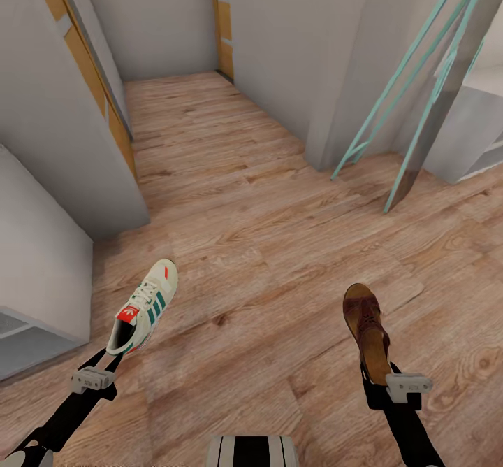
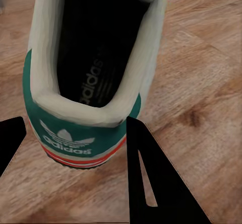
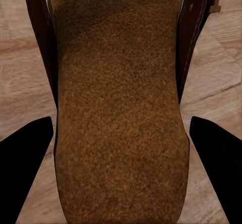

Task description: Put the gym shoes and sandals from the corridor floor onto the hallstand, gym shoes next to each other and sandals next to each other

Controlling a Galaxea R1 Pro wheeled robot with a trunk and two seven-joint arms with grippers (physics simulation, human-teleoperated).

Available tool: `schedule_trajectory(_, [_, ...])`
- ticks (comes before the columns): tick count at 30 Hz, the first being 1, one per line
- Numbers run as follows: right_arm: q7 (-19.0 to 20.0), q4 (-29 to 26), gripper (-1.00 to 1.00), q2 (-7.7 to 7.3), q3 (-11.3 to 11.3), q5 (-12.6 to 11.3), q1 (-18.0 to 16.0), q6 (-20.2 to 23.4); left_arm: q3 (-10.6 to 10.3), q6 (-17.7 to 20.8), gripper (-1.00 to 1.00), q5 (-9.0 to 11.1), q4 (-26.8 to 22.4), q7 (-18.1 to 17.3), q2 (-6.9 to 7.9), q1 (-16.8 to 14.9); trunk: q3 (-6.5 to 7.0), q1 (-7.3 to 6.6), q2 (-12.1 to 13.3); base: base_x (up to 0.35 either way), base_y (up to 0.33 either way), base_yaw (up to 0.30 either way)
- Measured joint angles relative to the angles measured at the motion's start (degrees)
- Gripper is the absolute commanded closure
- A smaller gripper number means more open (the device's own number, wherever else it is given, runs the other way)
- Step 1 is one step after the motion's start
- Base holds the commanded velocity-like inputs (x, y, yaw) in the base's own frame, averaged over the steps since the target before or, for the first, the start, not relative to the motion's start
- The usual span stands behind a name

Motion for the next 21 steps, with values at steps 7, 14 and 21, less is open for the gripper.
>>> schedule_trajectory(7, [0.0,0.0,1.0,0.03,0.0,0.0,0.0,0.0,0.0,0.0,1.0,0.0,0.0,0.0,0.0,0.0,0.32,0.0,0.0,0.0,-0.001,0.224])
schedule_trajectory(14, [-0.1,0.0,1.0,0.05,0.0,0.0,0.0,0.0,0.0,0.0,1.0,0.0,0.0,0.0,0.0,0.0,0.67,0.0,0.0,0.0,0.0,0.236])
schedule_trajectory(21, [-0.1,0.0,1.0,0.01,0.0,0.0,0.0,0.0,0.0,0.0,1.0,0.0,0.0,0.0,0.06,0.0,0.88,0.0,0.0,0.0,0.0,0.109])
